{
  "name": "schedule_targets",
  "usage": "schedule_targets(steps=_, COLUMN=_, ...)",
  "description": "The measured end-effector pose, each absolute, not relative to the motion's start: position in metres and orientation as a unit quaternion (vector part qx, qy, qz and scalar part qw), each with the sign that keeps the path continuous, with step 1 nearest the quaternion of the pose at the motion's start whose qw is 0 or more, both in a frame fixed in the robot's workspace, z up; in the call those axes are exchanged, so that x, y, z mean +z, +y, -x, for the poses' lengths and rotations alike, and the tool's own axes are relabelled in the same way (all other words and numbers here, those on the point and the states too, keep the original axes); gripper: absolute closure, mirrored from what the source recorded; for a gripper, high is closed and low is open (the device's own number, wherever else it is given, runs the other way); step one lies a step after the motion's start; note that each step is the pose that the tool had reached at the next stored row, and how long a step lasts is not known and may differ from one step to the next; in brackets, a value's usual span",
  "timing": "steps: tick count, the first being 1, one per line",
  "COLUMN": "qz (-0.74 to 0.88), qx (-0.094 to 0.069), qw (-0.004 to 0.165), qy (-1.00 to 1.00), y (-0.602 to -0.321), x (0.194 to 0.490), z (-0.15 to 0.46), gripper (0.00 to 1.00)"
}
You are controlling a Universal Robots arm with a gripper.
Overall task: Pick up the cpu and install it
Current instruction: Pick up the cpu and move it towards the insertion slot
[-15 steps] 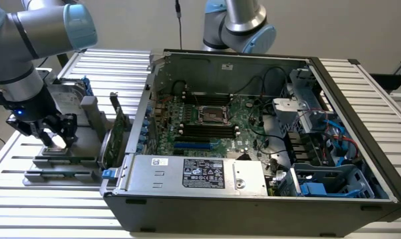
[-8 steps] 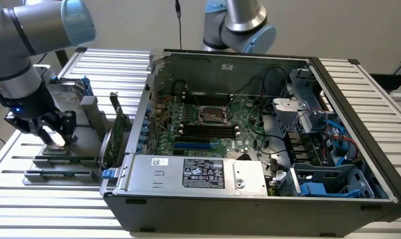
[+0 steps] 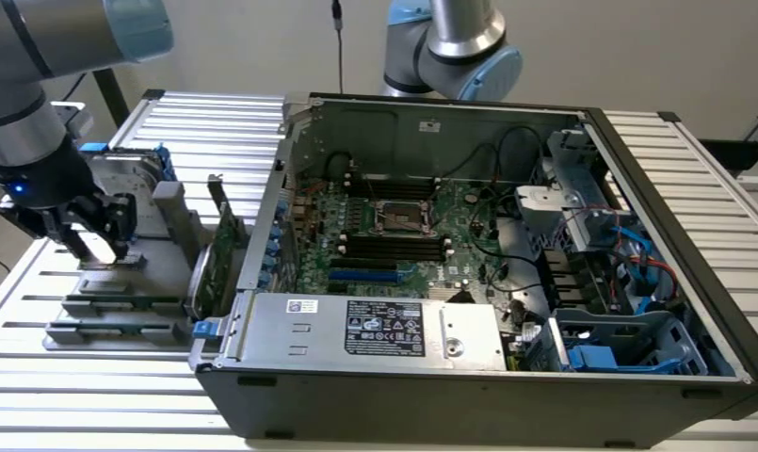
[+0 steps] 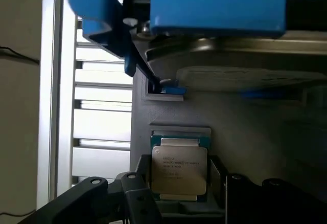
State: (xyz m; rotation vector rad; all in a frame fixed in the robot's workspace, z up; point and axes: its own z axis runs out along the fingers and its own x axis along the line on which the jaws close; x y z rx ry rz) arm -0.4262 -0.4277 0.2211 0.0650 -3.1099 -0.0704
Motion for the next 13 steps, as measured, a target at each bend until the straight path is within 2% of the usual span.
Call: schedule_targets(steps=13, qz=-0.021, qx=-0.026, qw=0.015, qy=-0.999, y=-0.429, x=0.279, z=0.423, gripper=0.45)
